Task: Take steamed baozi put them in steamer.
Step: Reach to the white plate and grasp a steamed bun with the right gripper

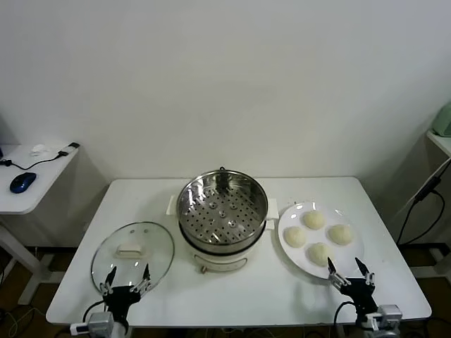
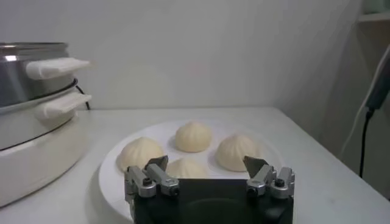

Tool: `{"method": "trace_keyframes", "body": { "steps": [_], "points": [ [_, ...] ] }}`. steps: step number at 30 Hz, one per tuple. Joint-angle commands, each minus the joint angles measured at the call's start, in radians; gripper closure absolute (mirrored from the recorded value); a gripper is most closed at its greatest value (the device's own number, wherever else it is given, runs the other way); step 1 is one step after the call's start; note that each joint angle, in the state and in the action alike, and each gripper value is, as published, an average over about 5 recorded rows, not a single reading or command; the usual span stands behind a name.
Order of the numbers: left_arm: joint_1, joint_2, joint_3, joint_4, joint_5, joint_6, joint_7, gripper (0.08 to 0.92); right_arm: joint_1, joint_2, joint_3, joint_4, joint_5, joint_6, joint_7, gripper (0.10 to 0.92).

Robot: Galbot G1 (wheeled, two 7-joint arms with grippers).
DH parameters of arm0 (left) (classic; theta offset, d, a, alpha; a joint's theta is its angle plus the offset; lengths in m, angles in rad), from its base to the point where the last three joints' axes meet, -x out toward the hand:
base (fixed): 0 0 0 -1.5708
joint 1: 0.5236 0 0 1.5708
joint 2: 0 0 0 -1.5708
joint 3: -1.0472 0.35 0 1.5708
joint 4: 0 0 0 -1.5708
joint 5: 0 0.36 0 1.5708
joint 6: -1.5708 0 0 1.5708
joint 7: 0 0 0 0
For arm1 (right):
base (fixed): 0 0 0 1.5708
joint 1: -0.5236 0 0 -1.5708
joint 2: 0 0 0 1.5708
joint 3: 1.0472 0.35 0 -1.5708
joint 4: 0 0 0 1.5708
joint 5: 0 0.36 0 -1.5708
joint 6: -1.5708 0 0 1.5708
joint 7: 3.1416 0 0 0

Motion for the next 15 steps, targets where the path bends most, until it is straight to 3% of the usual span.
{"method": "trace_keyframes", "body": {
  "steps": [1, 5, 9, 12, 15],
  "points": [
    [0.003, 0.002, 0.005, -0.015, 0.004, 0.014, 0.0, 0.177, 0.216, -0.116, -0.015, -0.044, -0.027, -0.155, 0.029, 0.203],
    [0.008, 0.009, 0.013, -0.019, 0.004, 0.007, 0.002, 0.177, 0.441, -0.281, -0.089, -0.168, -0.041, -0.202, -0.053, 0.203],
    [0.013, 0.018, 0.017, -0.018, 0.002, -0.006, 0.003, 0.177, 0.702, -0.495, -0.276, -0.332, -0.087, -0.219, -0.251, 0.203],
    [0.014, 0.021, 0.019, -0.014, 0.0, -0.01, 0.003, 0.177, 0.891, -0.669, -0.501, -0.44, -0.106, -0.154, -0.495, 0.203],
    [0.014, 0.02, 0.02, -0.012, -0.001, -0.011, 0.003, 0.177, 1.084, -0.802, -0.757, -0.53, -0.13, 0.014, -0.802, 0.203]
  ]
}}
